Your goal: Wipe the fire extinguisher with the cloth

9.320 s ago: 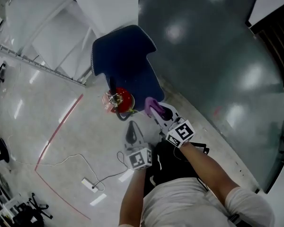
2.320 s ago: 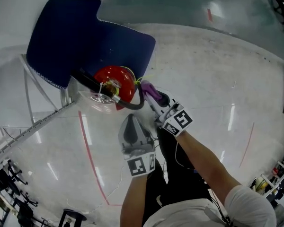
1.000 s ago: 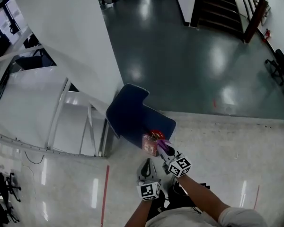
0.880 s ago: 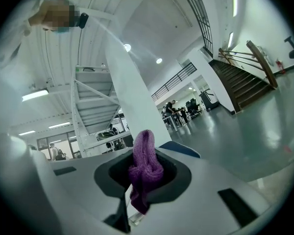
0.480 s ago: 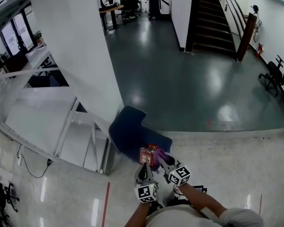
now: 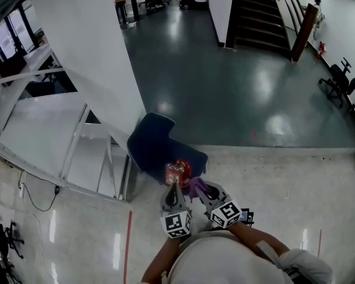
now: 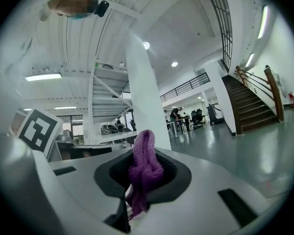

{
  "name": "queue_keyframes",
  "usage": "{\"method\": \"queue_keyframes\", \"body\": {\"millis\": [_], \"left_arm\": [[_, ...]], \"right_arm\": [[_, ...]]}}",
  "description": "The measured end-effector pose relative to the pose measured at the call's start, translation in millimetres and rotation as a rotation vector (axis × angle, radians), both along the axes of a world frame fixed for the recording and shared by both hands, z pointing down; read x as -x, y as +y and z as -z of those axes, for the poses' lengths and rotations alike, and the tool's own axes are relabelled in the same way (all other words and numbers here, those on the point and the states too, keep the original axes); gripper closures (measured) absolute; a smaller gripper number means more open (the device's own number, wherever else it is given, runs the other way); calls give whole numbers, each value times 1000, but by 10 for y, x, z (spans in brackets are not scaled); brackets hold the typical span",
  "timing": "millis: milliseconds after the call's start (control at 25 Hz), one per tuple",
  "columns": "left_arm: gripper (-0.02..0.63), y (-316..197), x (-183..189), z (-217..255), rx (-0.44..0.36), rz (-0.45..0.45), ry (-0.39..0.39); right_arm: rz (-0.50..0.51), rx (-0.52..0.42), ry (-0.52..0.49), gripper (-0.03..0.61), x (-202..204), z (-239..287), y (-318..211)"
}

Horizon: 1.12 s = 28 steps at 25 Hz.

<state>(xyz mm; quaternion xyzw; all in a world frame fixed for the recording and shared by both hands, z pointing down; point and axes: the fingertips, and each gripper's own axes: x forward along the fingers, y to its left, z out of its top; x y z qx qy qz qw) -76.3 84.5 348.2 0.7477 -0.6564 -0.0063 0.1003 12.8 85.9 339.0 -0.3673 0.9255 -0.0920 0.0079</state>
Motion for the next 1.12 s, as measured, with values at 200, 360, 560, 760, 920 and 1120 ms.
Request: {"method": "queue_keyframes", "body": {"millis": [200,360,560,760,920,1120], "left_arm": [[609,-17,-70,9,2,-25,2],[609,27,-185,2,1,-45,-2],[609,3,-208,-29,7,-47,2],[609,-25,-142,-34,6,-30,-2],[609,-54,-124,-53,15,-21,-4],[609,-57,-102,-36,10,-12,3]], "right_arm": [[-40,13,17,522,-168,-5,-61],[-56,8,23,522,-278,-6,-69],[-54,3,21,522,-327,6,-119],[-52,3,23,522,-330,-2,-162],[-38,-4,20,522,-307,29,-183],[-19,-17,32,522,-269,50,-175]]}}
